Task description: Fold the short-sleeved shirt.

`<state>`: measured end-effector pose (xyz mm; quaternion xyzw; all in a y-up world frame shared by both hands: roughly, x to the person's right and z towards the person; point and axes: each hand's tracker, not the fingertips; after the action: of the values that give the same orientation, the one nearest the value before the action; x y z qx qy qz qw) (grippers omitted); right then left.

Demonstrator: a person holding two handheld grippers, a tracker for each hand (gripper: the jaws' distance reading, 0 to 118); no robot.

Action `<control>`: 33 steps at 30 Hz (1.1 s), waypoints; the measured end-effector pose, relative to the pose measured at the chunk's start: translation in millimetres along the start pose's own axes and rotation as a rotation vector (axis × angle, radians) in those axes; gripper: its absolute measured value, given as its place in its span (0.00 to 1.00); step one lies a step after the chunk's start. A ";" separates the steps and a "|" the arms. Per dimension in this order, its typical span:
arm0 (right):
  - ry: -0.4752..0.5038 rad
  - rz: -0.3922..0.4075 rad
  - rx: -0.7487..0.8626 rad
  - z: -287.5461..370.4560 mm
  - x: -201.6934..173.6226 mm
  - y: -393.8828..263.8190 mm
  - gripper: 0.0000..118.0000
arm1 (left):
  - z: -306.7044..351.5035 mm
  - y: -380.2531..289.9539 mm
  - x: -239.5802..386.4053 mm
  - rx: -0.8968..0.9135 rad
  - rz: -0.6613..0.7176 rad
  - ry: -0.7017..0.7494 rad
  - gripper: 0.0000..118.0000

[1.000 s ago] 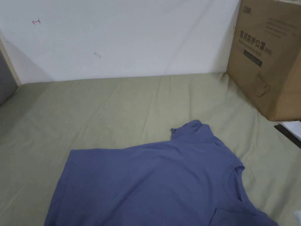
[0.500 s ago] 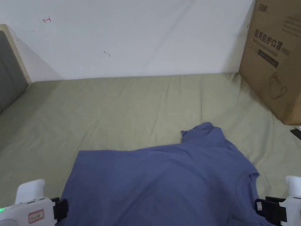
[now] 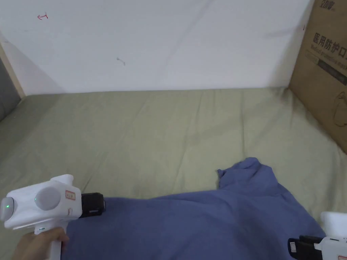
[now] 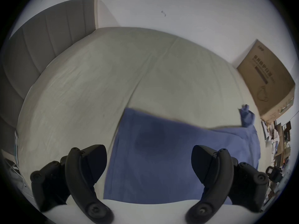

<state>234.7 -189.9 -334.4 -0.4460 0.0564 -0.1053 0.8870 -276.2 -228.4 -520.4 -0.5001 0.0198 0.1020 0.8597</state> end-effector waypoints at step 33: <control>-0.231 0.053 -0.226 -185.4 61.8 129.1 0.42 | 2.4 1.9 14.4 0.042 -0.143 -0.001 0.03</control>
<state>276.4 -274.1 -548.9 -0.5503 -0.0229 -0.0230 0.8343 -262.6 -223.1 -522.8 -0.4820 -0.0142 0.0401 0.8751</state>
